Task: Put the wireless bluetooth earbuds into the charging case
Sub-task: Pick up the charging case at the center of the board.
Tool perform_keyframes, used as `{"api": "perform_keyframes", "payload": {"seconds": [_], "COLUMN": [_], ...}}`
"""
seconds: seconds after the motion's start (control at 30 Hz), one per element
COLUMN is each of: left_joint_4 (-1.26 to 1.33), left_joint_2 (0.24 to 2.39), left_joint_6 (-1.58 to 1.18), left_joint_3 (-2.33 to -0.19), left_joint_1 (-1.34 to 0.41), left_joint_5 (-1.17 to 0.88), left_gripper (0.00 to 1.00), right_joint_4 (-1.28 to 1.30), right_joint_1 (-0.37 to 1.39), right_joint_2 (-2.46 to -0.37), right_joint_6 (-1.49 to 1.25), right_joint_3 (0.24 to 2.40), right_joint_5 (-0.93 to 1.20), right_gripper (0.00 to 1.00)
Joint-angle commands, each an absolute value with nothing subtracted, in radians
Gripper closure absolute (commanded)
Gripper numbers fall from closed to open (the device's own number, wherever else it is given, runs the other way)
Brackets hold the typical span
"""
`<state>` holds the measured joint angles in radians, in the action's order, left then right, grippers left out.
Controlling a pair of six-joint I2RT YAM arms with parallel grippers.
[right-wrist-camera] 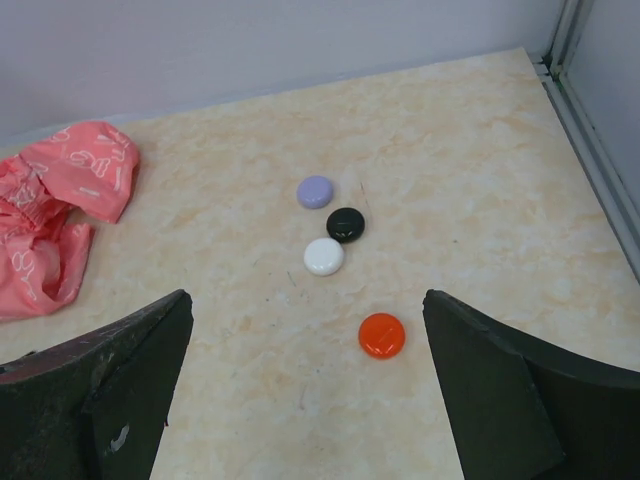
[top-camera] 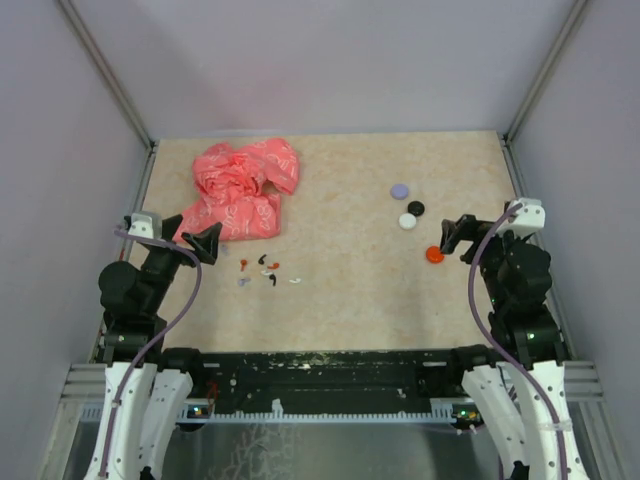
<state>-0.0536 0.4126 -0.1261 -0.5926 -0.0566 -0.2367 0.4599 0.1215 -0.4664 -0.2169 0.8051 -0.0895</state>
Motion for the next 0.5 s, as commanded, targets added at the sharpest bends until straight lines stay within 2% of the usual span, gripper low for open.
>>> {"api": "perform_keyframes", "payload": {"seconds": [0.0,0.47], "left_joint_4": [-0.060,-0.082], "left_joint_2": [0.409,0.358], "left_joint_6": [-0.108,-0.166], "left_joint_3": [-0.614,-0.583], "left_joint_1": [-0.058,-0.077], "left_joint_5": [-0.232,-0.104], "left_gripper": [0.00,0.00], "right_joint_4": [0.412,0.356], "right_joint_1": [0.153,0.154], "right_joint_2": [-0.458,-0.437], "right_joint_6": [-0.205,-0.279], "right_joint_3": [0.802,0.718], "right_joint_5": [-0.111,-0.083], "right_gripper": [0.02,0.02]}}
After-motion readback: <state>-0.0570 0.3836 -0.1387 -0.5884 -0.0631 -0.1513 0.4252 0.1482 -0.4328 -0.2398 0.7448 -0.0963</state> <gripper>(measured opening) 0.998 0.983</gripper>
